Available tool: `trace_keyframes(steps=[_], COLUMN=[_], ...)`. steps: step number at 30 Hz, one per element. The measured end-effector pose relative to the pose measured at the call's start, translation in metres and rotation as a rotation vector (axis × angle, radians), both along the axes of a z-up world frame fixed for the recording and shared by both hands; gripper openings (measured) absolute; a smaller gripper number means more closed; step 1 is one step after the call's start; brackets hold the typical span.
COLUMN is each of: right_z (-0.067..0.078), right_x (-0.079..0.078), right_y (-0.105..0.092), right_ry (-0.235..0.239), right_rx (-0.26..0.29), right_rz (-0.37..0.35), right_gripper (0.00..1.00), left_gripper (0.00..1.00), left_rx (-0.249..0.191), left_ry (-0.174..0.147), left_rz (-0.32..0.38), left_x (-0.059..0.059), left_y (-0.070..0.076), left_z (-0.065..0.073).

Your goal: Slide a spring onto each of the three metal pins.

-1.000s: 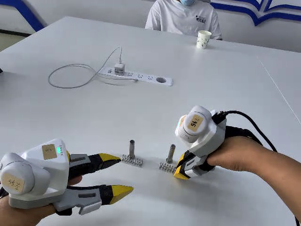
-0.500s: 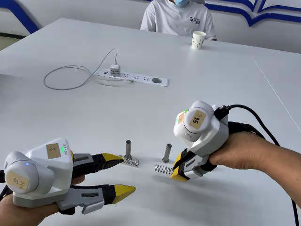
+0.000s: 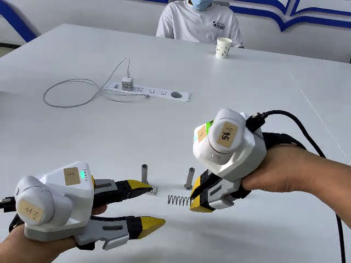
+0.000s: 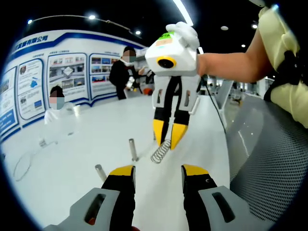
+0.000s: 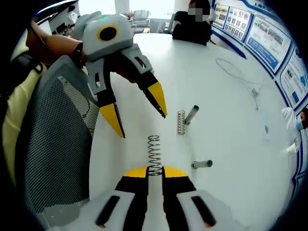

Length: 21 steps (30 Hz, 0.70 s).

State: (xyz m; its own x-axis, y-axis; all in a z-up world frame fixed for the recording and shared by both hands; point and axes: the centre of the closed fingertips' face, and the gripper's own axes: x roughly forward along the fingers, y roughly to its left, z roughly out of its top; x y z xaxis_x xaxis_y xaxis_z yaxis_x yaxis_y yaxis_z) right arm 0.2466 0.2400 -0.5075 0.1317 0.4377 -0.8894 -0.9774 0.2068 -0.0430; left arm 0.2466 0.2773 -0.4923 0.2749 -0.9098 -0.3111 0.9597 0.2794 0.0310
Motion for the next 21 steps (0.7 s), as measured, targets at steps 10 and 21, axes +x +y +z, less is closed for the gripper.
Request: trace_keyframes(steps=[10,21], right_z=[0.004,0.006], right_x=[-0.007,-0.013], right_y=[0.012,0.018], right_ry=[-0.02,-0.033], right_rx=[0.008,0.014], right_rz=[0.085,0.151], right_gripper=[0.12,0.12], left_gripper=[0.32,0.21], left_rx=[-0.004,-0.005], left_ry=[-0.009,-0.018], left_rz=[-0.04,-0.074], left_x=[-0.006,-0.011], left_y=[-0.007,-0.012], left_z=[0.001,0.002])
